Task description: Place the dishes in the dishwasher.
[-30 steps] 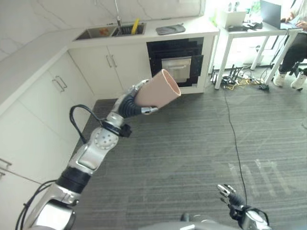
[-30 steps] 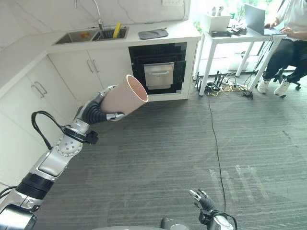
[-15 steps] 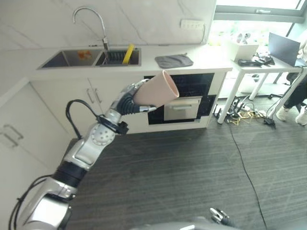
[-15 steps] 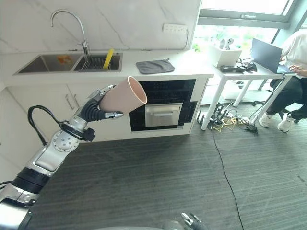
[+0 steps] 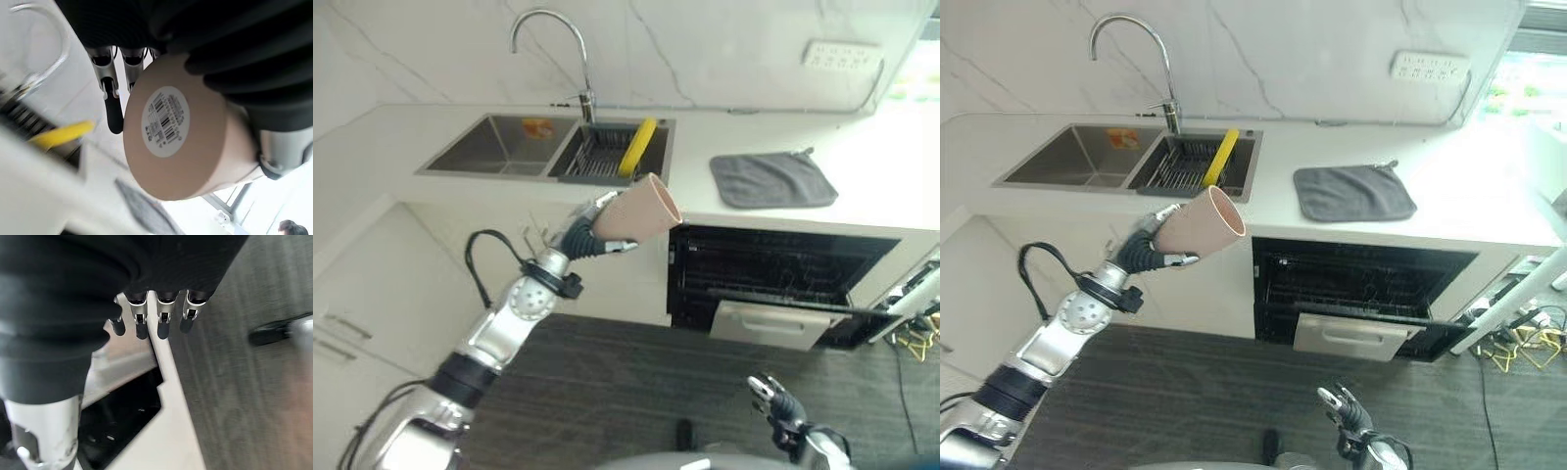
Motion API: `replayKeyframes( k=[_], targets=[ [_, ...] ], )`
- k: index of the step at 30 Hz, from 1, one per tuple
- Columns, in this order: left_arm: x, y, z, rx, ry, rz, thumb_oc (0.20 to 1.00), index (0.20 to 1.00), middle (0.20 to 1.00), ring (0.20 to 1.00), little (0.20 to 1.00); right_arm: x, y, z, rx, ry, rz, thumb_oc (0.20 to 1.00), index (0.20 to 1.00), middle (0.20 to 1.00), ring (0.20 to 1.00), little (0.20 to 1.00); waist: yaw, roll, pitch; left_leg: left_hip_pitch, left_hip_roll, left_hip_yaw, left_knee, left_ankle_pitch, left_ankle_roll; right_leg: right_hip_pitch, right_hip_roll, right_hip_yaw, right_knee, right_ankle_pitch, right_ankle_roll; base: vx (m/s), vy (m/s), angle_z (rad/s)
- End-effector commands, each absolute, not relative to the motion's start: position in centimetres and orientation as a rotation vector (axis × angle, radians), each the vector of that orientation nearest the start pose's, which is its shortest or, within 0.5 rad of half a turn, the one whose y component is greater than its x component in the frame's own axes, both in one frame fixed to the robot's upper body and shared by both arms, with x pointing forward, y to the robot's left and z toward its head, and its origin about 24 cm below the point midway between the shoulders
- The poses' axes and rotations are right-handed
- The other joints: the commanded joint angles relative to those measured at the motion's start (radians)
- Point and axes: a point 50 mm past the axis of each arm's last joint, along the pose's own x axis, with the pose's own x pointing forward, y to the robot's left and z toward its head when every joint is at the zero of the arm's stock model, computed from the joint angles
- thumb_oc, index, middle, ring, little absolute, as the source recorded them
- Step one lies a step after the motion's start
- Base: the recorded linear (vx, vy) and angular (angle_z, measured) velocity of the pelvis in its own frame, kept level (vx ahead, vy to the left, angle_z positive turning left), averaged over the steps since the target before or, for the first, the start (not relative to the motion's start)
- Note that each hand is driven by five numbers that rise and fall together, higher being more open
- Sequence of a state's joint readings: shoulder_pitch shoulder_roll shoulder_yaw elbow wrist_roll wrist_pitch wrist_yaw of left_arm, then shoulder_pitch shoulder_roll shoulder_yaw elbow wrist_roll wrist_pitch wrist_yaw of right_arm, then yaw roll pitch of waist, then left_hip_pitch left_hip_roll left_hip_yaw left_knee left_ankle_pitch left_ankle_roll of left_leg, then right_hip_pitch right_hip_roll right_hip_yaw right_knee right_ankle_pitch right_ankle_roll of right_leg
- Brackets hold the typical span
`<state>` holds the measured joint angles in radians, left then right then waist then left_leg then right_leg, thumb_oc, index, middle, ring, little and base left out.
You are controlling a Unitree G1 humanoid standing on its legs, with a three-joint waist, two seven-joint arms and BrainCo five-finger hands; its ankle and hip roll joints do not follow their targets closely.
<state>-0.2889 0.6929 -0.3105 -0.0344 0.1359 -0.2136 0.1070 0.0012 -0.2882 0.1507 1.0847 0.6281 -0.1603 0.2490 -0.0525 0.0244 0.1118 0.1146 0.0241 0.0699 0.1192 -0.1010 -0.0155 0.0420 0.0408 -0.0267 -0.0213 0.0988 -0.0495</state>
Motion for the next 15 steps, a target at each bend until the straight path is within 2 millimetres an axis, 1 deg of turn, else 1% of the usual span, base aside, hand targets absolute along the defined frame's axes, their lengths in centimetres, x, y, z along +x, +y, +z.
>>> replayKeyframes(
  k=[1,2,3,4,5,6,7,9,10,12,15],
  targets=[
    [29.4,17.8,17.8,0.769,-0.623,-0.188,0.200,0.200,0.200,0.200,0.200,12.7,-23.7,-14.1,0.277,0.884,-0.122,1.000,1.000,1.000,1.000,1.000,-0.035,-0.026,-0.020,0.003,-0.049,-0.019,0.150,0.039,0.037,0.011,-0.063,-0.026,0.077,-0.057,0.089,0.07,-0.191,-0.44],
    [29.4,17.8,17.8,0.766,-0.625,-0.185,0.200,0.200,0.200,0.200,0.200,12.7,-23.8,-14.0,0.272,0.886,-0.120,1.000,1.000,1.000,1.000,1.000,-0.033,-0.027,-0.016,-0.019,-0.048,-0.018,0.199,0.051,0.031,0.017,-0.059,-0.020,0.076,-0.062,0.083,0.06,-0.183,-0.40],
    [29.3,17.9,17.7,0.758,-0.628,-0.185,0.200,0.200,0.200,0.200,0.200,12.6,-24.0,-14.0,0.264,0.891,-0.124,1.000,1.000,1.000,1.000,1.000,-0.032,-0.028,-0.008,-0.060,-0.038,-0.008,0.277,0.080,0.019,0.029,-0.053,-0.014,0.072,-0.066,0.071,0.09,-0.142,-0.45],
    [29.3,17.9,17.6,0.755,-0.625,-0.192,0.200,0.200,0.200,0.200,0.200,12.3,-24.2,-14.1,0.262,0.896,-0.134,1.000,1.000,1.000,1.000,1.000,-0.031,-0.028,-0.001,-0.087,-0.028,-0.005,0.279,0.094,0.019,0.042,-0.046,-0.010,0.067,-0.068,0.065,0.13,-0.070,-0.33],
    [29.3,17.9,17.5,0.755,-0.621,-0.194,0.200,0.200,0.200,0.200,0.200,12.3,-24.3,-14.1,0.260,0.899,-0.133,1.000,1.000,1.000,1.000,1.000,-0.028,-0.024,0.000,-0.081,-0.034,-0.010,0.229,0.085,0.025,0.048,-0.042,-0.003,0.066,-0.073,0.067,0.15,0.046,-0.12],
    [29.3,17.9,17.4,0.756,-0.618,-0.192,0.200,0.200,0.200,0.200,0.200,12.4,-24.3,-14.1,0.256,0.901,-0.130,1.000,1.000,1.000,1.000,1.000,-0.023,-0.018,0.000,-0.075,-0.035,-0.017,0.139,0.085,0.023,0.055,-0.036,0.003,0.061,-0.077,0.071,0.17,0.152,-0.06],
    [29.2,17.9,17.4,0.752,-0.619,-0.192,0.200,0.200,0.200,0.200,0.200,12.6,-24.6,-14.1,0.252,0.899,-0.133,1.000,1.000,1.000,1.000,1.000,-0.009,-0.013,0.005,-0.087,-0.032,-0.041,0.036,0.125,0.004,0.080,-0.032,0.019,0.045,-0.085,0.075,0.14,0.155,-0.03],
    [29.1,18.0,17.5,0.752,-0.620,-0.191,0.200,0.200,0.200,0.200,0.200,12.8,-24.8,-13.9,0.255,0.897,-0.139,1.000,1.000,1.000,1.000,1.000,-0.002,-0.019,0.008,-0.091,-0.036,-0.047,-0.005,0.121,0.001,0.100,-0.043,0.021,0.017,-0.078,0.081,0.09,0.137,-0.16],
    [29.2,17.7,17.4,0.757,-0.623,-0.199,0.200,0.200,0.200,0.200,0.200,12.6,-24.7,-14.0,0.266,0.896,-0.151,1.000,1.000,1.000,1.000,1.000,-0.007,-0.014,-0.002,-0.059,-0.030,-0.048,-0.086,0.123,-0.001,0.100,-0.052,-0.001,-0.006,-0.068,0.089,0.06,0.138,-0.41],
    [29.3,17.7,17.3,0.762,-0.617,-0.205,0.200,0.200,0.200,0.200,0.200,11.9,-24.4,-14.3,0.274,0.909,-0.157,1.000,1.000,1.000,1.000,1.000,-0.015,-0.001,-0.018,-0.007,-0.028,-0.047,-0.165,0.131,-0.003,0.099,-0.058,-0.023,-0.032,-0.058,0.100,0.07,0.140,-0.28],
    [29.4,18.0,17.2,0.765,-0.608,-0.217,0.200,0.200,0.200,0.200,0.200,10.8,-24.0,-14.8,0.285,0.950,-0.172,1.000,1.000,1.000,1.000,1.000,-0.018,0.008,-0.042,0.021,-0.035,-0.039,-0.200,0.125,0.001,0.102,-0.066,-0.038,-0.055,-0.050,0.111,0.07,0.120,0.14]
  ],
)
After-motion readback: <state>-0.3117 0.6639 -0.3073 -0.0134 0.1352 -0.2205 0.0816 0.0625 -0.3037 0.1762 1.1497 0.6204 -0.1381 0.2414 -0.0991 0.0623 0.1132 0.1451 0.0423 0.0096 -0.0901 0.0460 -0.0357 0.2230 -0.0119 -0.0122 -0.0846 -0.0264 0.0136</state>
